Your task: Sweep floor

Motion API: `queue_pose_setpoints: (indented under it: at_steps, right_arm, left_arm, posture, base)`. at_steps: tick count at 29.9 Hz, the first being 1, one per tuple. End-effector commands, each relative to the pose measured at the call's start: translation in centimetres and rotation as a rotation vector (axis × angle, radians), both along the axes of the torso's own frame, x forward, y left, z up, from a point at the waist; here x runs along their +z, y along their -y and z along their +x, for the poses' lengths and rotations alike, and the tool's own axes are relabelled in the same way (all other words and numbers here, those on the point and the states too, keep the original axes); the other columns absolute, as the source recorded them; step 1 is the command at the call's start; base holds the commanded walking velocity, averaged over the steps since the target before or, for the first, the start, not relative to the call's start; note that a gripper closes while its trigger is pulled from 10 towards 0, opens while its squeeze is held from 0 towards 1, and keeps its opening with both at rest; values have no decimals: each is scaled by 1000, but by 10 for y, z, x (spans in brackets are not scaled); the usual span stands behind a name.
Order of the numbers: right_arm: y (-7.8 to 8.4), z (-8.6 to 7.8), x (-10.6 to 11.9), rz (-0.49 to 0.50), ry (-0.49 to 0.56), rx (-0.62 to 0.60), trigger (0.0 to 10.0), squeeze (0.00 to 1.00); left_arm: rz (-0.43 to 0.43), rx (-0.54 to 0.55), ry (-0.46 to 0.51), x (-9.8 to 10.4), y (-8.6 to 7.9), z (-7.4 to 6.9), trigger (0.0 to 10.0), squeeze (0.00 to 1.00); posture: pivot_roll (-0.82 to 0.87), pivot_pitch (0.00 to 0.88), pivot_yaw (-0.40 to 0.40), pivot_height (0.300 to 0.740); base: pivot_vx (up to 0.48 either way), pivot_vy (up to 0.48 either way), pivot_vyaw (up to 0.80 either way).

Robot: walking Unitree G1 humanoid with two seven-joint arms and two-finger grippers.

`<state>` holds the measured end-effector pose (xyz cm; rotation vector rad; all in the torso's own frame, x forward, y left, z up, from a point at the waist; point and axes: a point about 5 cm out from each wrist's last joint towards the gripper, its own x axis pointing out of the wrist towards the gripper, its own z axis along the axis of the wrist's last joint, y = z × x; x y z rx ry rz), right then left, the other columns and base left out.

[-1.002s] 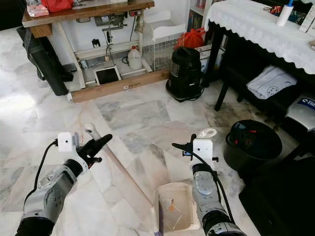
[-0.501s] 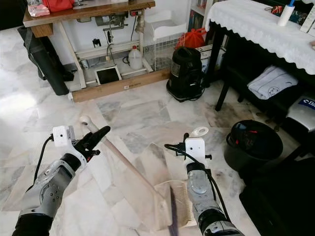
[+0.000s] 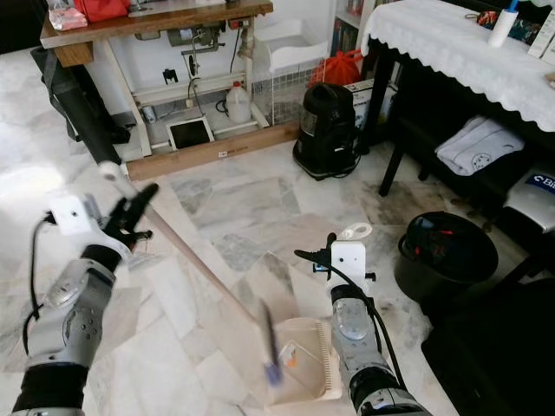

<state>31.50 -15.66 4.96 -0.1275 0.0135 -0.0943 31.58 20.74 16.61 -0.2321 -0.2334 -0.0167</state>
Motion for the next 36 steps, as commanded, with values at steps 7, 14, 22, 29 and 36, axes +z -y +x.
queue_pose_setpoints:
  at_steps: [7,14,22,29,36]
  right_arm:
    - [-1,12,18,54,66,-21,10000,0]
    - [4,21,38,147,153,-64,10000,0]
    - [8,22,50,176,230,-81,10000,0]
    - [14,19,56,185,263,-92,10000,0]
    - [15,17,59,180,285,-89,10000,0]
  left_arm:
    - [266,18,102,13,6,-2,10000,0]
    - [300,34,-2,-29,14,-6,10000,0]
    - [331,38,-44,-52,21,-8,10000,0]
    - [332,55,-12,-50,24,-6,10000,0]
    - [325,70,18,-45,27,-4,10000,0]
  posture:
    - [140,0,26,740]
    - [114,0,20,740]
    - [97,0,14,740]
    - [91,0,-2,740]
    - [84,0,-12,740]
  base:
    - [0,0,0]
    - [0,0,0]
    - [0,0,0]
    - [0,0,0]
    - [0,0,452]
